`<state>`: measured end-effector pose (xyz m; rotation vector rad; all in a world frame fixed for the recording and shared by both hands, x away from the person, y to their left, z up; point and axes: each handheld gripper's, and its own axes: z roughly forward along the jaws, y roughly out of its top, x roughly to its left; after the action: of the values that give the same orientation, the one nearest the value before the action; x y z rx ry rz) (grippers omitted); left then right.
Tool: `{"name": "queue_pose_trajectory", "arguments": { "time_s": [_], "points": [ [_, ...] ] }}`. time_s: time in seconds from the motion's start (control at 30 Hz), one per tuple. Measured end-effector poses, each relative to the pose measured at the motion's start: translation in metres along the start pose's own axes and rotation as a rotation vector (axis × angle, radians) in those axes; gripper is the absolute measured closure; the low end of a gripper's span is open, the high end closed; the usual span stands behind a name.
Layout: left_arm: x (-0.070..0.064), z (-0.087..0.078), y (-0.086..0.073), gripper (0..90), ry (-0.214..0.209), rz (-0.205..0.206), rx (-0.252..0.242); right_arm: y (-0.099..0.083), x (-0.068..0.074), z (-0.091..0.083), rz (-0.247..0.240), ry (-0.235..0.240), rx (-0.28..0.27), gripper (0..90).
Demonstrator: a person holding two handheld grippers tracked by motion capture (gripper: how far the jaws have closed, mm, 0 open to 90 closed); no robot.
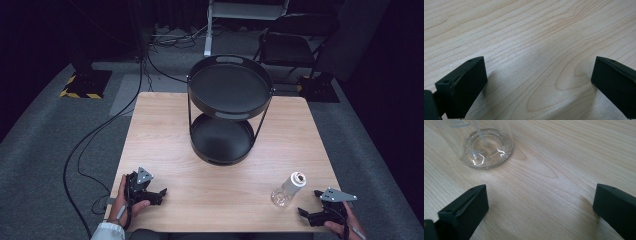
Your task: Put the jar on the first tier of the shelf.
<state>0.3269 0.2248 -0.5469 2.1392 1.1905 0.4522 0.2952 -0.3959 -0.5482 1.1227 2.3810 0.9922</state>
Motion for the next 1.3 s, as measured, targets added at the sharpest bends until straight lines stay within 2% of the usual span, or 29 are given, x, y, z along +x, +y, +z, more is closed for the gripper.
{"name": "queue_pose_trajectory", "arguments": {
  "time_s": [0.3,0.4,0.57,0.93,1.3],
  "points": [
    [0.0,0.0,0.0,0.0,0.0,0.0,0.0,0.004,0.001,0.0,-0.004,-0.006,0.024,0.5],
    [0.0,0.0,0.0,0.0,0.0,0.0,0.0,0.006,0.003,-0.002,-0.025,-0.016,0.032,2.9],
    [0.0,0.0,0.0,0.0,0.0,-0.001,0.0,0.012,0.009,-0.007,-0.051,0.001,0.035,2.7],
    [0.0,0.0,0.0,0.0,0.0,0.0,0.0,0.024,0.021,-0.011,-0.105,0.008,0.025,2.6],
    [0.0,0.0,0.0,0.0,0.0,-0.001,0.0,0.032,0.027,-0.011,-0.13,0.024,0.015,2.6]
  ]
}}
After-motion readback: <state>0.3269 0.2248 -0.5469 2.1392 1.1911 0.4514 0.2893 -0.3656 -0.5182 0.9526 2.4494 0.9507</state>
